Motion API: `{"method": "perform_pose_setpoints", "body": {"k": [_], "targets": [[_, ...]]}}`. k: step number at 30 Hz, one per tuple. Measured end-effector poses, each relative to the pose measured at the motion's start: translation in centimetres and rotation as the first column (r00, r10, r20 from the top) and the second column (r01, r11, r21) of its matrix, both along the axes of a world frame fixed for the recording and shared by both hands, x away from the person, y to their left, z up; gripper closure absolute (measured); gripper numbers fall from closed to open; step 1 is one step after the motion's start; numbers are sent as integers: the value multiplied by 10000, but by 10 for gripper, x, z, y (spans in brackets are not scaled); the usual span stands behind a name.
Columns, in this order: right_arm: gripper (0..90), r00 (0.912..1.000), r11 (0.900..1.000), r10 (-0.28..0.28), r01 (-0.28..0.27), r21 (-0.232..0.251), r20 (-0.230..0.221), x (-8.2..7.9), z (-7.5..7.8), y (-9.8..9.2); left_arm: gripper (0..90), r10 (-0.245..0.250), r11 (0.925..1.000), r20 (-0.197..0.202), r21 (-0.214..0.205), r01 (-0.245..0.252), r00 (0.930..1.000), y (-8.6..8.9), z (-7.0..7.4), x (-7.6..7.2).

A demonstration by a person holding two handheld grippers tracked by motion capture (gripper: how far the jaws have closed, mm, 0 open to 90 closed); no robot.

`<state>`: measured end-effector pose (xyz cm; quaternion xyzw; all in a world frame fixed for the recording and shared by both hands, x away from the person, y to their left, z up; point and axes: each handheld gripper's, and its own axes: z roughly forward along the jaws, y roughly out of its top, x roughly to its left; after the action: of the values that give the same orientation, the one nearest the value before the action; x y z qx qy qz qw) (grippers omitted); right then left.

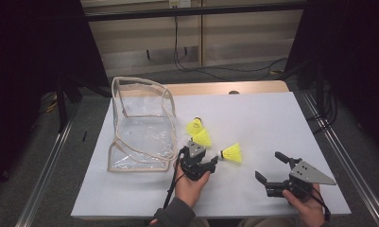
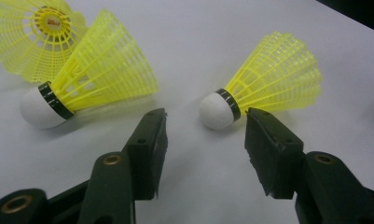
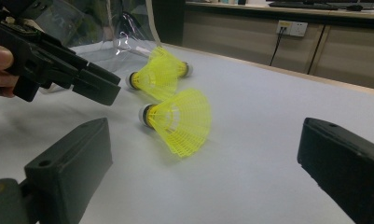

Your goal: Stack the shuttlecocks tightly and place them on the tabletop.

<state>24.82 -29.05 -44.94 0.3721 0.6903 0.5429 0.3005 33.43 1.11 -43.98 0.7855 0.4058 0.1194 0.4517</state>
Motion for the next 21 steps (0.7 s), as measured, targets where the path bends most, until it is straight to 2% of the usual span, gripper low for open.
{"method": "perform_pose_setpoints", "body": {"k": [3,6,8,11,15,21], "targets": [[25,10000,10000,29,-29,5,0,0,0,0,452,-84,9999,-88,-78,83,9999,3,1,-1],[25,10000,10000,-13,13,26,-10,0,0,0,430,-227,9990,-133,-395,221,9997,6,2,-2],[25,10000,10000,-8,8,30,-14,0,0,0,426,-268,9993,-12,-264,267,9996,9,3,-4],[25,10000,10000,22,-22,31,8,0,0,0,398,-319,9990,-69,-319,317,9995,13,4,-5],[25,10000,10000,40,-40,21,5,1,0,1,360,-635,9977,12,-254,635,9980,16,4,-8],[25,10000,10000,19,-19,6,-8,0,0,1,297,-953,9946,-45,-424,950,9954,19,6,-12]]}}
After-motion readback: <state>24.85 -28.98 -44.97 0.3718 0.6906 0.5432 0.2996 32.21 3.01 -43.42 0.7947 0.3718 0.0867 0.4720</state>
